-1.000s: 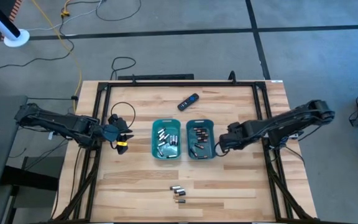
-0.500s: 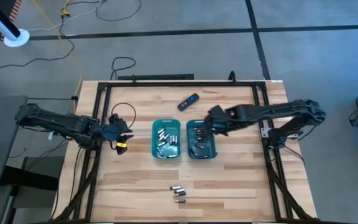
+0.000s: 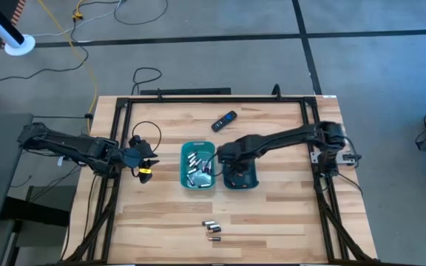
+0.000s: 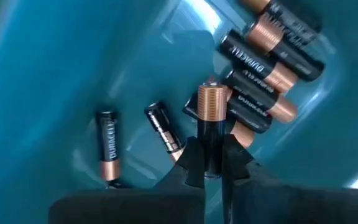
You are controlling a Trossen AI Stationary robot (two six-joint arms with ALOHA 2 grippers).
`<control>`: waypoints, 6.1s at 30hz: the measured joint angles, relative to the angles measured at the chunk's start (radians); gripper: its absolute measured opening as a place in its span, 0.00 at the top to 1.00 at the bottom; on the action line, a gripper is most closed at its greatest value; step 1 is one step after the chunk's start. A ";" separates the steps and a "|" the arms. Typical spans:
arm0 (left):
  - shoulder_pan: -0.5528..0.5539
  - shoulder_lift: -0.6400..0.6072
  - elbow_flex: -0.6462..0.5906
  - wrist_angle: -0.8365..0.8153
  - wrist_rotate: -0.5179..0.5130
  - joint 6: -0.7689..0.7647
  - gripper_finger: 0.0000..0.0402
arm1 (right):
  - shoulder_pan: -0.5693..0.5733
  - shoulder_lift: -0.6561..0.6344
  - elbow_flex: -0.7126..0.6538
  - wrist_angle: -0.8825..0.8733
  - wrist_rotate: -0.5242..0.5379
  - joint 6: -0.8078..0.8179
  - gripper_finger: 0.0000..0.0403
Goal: Sort batteries
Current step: Put the copper and black battery into the blue bin, then put the silver and black battery into the green bin
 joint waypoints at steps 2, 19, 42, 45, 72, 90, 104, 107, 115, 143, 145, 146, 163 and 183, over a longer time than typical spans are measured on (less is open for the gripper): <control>0.000 0.000 0.000 0.000 0.000 -0.005 0.75 | 0.005 0.027 0.000 0.002 -0.002 0.002 0.97; 0.000 0.000 0.000 0.000 0.000 -0.064 0.75 | 0.018 0.029 0.001 0.001 -0.003 0.036 0.73; -0.011 0.000 0.000 -0.075 -0.018 -0.146 0.55 | 0.040 0.024 0.163 -0.073 0.010 -0.078 0.55; -0.040 0.016 0.008 -0.068 0.005 -0.222 0.55 | 0.063 -0.018 0.186 -0.109 0.102 -0.104 0.57; -0.391 0.884 0.491 0.114 -0.050 -0.719 0.56 | 0.637 -0.789 -0.406 -0.171 0.474 0.483 0.57; -0.452 1.219 0.666 0.273 -0.045 -0.601 0.56 | 0.813 -0.698 -0.444 -0.098 0.476 0.562 0.57; -0.439 1.260 0.666 0.350 -0.057 -0.361 0.56 | 0.824 -0.690 -0.444 -0.088 0.478 0.553 0.57; -0.435 1.273 0.666 0.406 -0.059 -0.317 0.56 | 0.824 -0.690 -0.444 -0.091 0.485 0.551 0.57; -0.421 1.329 0.666 0.462 -0.045 -0.274 0.56 | 0.824 -0.690 -0.444 -0.101 0.501 0.550 0.57; -0.412 1.356 0.669 0.373 -0.010 -0.226 0.90 | 0.824 -0.690 -0.443 -0.108 0.501 0.550 0.57; -0.414 1.352 0.669 0.366 -0.010 -0.244 0.90 | 0.824 -0.690 -0.443 -0.108 0.501 0.550 0.57; -0.415 1.348 0.668 0.363 -0.010 -0.250 0.90 | 0.824 -0.690 -0.443 -0.108 0.501 0.550 0.57; -0.404 1.052 0.662 0.134 -0.089 -0.185 0.89 | 0.819 -0.690 -0.443 -0.105 0.501 0.569 0.57; 0.144 0.889 0.665 0.020 0.174 0.119 0.89 | 0.819 -0.690 -0.443 -0.110 0.574 0.830 0.57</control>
